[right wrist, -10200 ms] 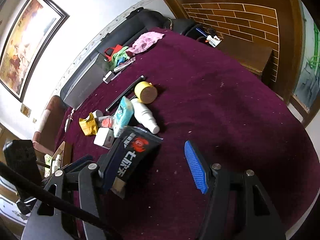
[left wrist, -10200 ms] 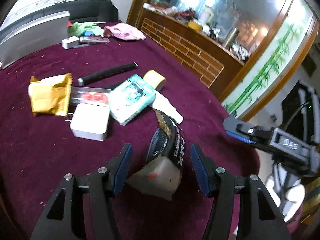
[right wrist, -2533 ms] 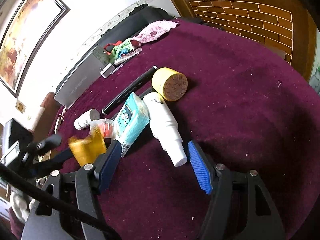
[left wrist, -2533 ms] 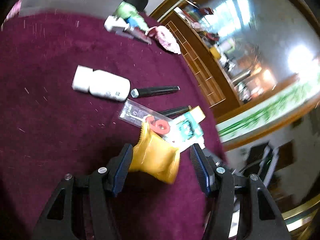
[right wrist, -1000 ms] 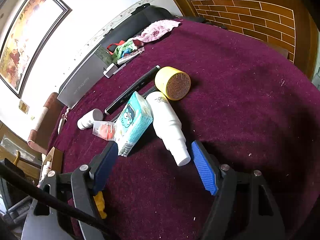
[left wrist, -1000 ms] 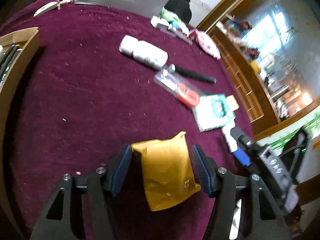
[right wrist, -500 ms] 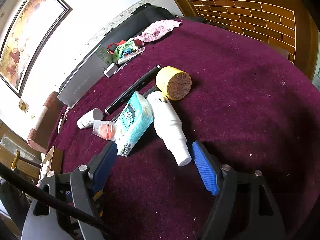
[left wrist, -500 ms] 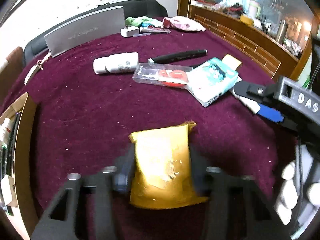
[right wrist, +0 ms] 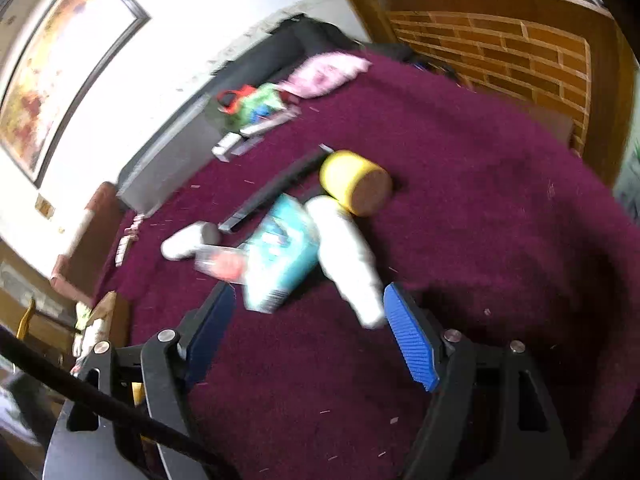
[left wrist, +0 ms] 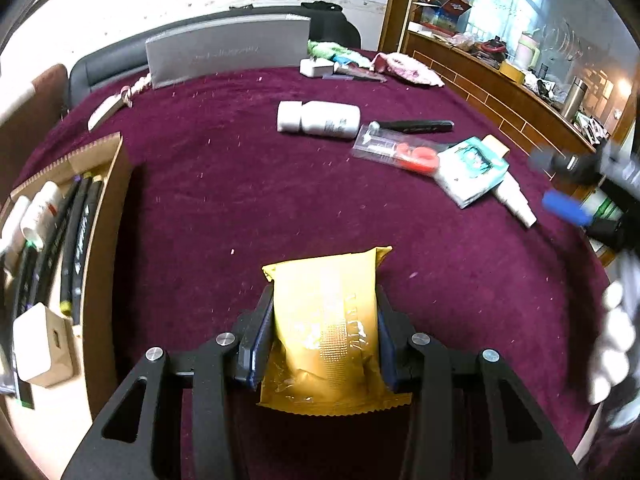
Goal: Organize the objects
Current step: 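Grasp the clear box with red candle using the right tool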
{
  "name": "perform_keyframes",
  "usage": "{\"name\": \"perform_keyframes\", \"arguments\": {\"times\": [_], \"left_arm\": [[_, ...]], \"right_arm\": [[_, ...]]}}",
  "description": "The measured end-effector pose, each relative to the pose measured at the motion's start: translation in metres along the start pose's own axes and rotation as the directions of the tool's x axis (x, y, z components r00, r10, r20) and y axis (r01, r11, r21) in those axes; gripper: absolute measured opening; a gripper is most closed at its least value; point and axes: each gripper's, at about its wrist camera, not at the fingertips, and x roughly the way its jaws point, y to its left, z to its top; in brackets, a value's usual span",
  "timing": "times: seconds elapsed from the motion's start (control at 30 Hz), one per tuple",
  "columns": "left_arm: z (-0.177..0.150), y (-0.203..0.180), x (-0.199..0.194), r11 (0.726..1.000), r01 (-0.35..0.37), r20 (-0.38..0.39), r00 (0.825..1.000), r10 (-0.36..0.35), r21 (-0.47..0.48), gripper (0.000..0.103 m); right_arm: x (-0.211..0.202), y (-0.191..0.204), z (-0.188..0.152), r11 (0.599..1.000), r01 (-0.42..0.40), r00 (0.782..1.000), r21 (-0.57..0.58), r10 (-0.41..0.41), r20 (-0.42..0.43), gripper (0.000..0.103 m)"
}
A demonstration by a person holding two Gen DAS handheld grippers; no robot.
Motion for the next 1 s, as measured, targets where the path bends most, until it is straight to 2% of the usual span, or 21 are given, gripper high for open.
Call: {"name": "perform_keyframes", "arguments": {"times": [0.1, 0.2, 0.27, 0.37, 0.53, 0.67, 0.73, 0.8, 0.9, 1.0], "left_arm": [[-0.001, 0.006, -0.001, 0.999, 0.031, 0.011, 0.999, -0.031, -0.026, 0.038], [-0.002, 0.012, -0.002, 0.997, 0.055, 0.013, 0.998, -0.055, -0.055, 0.039], [-0.002, 0.011, -0.002, 0.997, 0.05, 0.012, 0.999, -0.049, -0.051, 0.039], [-0.002, 0.011, -0.002, 0.998, 0.042, 0.01, 0.999, -0.042, -0.043, 0.04], [-0.003, 0.014, -0.002, 0.996, 0.068, 0.015, 0.998, -0.067, -0.061, 0.04], [-0.003, 0.014, -0.002, 0.995, 0.071, 0.017, 0.997, -0.07, -0.064, 0.042], [-0.002, 0.013, -0.002, 0.995, 0.072, 0.019, 0.997, -0.071, -0.064, 0.043], [-0.002, 0.011, -0.002, 0.996, 0.073, 0.02, 0.997, -0.072, -0.06, 0.046], [-0.001, 0.01, -0.001, 0.996, 0.071, 0.021, 0.997, -0.069, -0.058, 0.047], [-0.001, 0.009, -0.001, 0.996, 0.068, 0.022, 0.998, -0.067, -0.058, 0.047]], "right_arm": [[0.0, 0.038, 0.016, 0.991, -0.02, 0.999, -0.129, 0.015, -0.037, 0.08], [0.028, 0.081, 0.024, 0.956, -0.01, 0.992, -0.293, -0.027, -0.122, 0.08], [0.053, 0.108, 0.025, 0.909, 0.03, 0.985, -0.416, -0.098, -0.144, 0.08], [0.084, 0.135, 0.02, 0.839, 0.067, 0.969, -0.54, -0.183, -0.164, 0.08], [0.126, 0.151, 0.017, 0.734, 0.107, 0.934, -0.671, -0.305, -0.185, 0.079], [0.144, 0.146, 0.016, 0.691, 0.111, 0.903, -0.714, -0.371, -0.218, 0.077], [0.149, 0.143, 0.014, 0.676, 0.115, 0.891, -0.727, -0.394, -0.226, 0.069], [0.151, 0.141, 0.011, 0.683, 0.097, 0.882, -0.724, -0.397, -0.256, 0.052], [0.153, 0.144, 0.008, 0.68, 0.094, 0.878, -0.727, -0.401, -0.261, 0.038], [0.152, 0.146, 0.006, 0.697, 0.093, 0.877, -0.711, -0.395, -0.273, 0.03]]}}
